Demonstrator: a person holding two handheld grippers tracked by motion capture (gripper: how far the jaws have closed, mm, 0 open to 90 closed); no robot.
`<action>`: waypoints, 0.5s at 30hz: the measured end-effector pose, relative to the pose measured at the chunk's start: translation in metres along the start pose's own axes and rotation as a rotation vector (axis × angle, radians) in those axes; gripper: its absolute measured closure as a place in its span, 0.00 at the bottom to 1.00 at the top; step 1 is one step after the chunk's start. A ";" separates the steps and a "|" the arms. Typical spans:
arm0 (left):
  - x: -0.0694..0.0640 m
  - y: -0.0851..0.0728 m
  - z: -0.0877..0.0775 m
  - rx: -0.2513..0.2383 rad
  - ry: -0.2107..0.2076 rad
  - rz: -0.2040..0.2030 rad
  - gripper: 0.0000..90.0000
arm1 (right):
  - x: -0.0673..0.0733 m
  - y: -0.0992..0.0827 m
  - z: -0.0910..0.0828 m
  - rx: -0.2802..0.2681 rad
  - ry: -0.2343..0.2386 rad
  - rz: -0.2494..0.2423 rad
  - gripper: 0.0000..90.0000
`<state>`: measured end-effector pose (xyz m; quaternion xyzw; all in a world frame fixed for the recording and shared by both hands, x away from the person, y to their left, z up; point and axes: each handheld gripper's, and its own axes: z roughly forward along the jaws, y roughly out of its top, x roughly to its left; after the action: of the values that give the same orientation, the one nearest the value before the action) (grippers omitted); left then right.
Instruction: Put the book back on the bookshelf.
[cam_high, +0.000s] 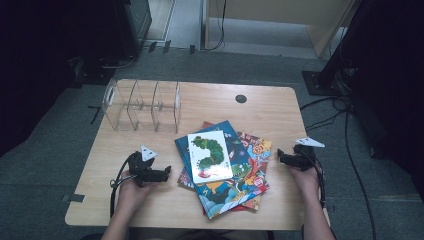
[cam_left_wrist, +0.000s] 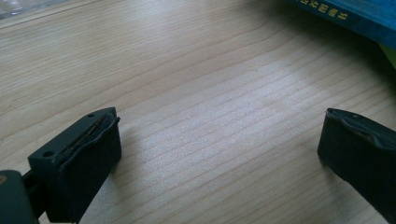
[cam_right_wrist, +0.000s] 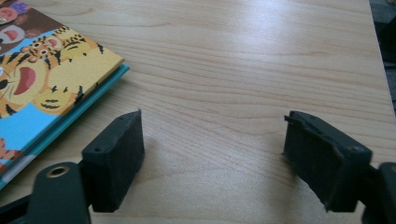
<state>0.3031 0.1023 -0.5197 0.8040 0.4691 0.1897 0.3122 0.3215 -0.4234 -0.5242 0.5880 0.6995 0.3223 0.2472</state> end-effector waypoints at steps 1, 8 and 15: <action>0.000 0.000 0.000 -0.001 -0.002 0.003 0.00 | 0.000 0.000 0.000 -0.002 0.003 -0.004 0.26; 0.009 -0.004 -0.005 -0.036 -0.025 0.025 0.15 | 0.001 0.000 0.000 -0.004 0.010 -0.009 0.27; 0.011 -0.003 -0.005 -0.028 -0.007 0.006 0.15 | 0.004 0.003 -0.001 0.012 0.024 -0.019 0.33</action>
<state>0.3037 0.1144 -0.5177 0.8015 0.4630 0.1946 0.3246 0.3217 -0.4191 -0.5216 0.5787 0.7099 0.3229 0.2384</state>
